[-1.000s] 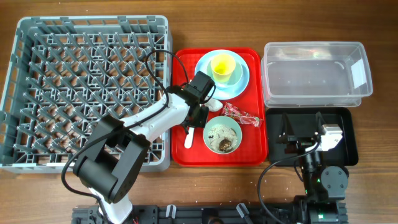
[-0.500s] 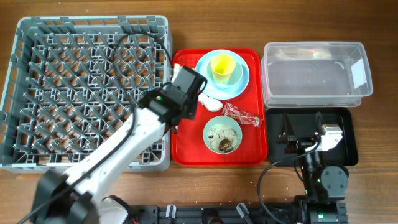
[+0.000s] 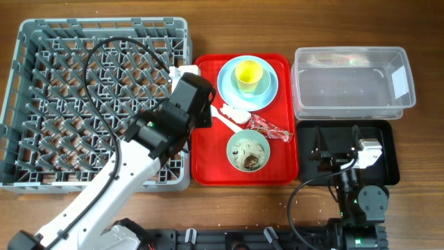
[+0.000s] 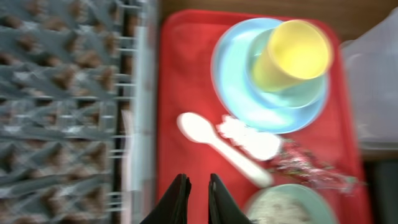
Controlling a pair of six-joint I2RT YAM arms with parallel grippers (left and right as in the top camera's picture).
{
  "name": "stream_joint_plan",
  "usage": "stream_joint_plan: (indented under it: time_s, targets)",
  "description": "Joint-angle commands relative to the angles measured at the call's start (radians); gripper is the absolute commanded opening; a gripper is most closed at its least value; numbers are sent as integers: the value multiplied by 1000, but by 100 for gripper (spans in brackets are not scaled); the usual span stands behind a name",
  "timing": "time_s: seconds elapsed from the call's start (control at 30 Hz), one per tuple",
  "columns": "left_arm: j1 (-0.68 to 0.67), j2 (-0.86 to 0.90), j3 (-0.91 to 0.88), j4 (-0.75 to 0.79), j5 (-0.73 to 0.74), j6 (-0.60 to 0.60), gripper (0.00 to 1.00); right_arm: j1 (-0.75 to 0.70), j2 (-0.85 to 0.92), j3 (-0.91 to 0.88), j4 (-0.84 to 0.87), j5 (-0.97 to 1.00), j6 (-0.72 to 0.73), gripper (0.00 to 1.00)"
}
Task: Sort waste into correct bins and load items into the dishwasher rack
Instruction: 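Grasp the white plastic spoon on the tray with the left gripper, then carry the spoon to the rack and insert it beside the fork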
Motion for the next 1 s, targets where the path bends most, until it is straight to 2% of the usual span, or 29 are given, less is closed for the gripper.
stream_joint_plan:
  time_s: [0.0, 0.07, 0.17, 0.3, 0.33, 0.4, 0.63, 0.7, 0.83, 0.97]
  targets:
    - [-23, 96, -4, 35, 82, -235, 12, -2, -4, -1, 3, 9, 5, 100]
    - [-67, 245, -4, 69, 81, -354, 8, -2, -4, -1, 3, 9, 5, 100]
    - [-88, 369, -4, 158, 81, -361, 4, -2, -4, -1, 3, 10, 5, 100]
    - [-88, 480, -4, 195, 80, -489, 4, -2, -4, -1, 3, 9, 5, 100]
    - [-88, 496, -4, 202, 67, -509, 8, -2, -4, -1, 3, 9, 5, 100]
    - [-88, 504, -4, 249, 32, -511, 15, -2, -4, -1, 3, 10, 5, 100]
    - [-89, 537, -4, 291, -20, -512, 14, -2, -4, -1, 3, 9, 5, 100]
    - [-89, 568, -4, 314, -25, -511, 20, -2, -4, -1, 3, 9, 5, 100]
    - [-89, 582, -4, 315, -35, -509, 22, -2, -4, -1, 3, 10, 5, 100]
    - [-84, 581, -3, 292, -65, -373, 23, -2, -4, -1, 3, 10, 5, 100]
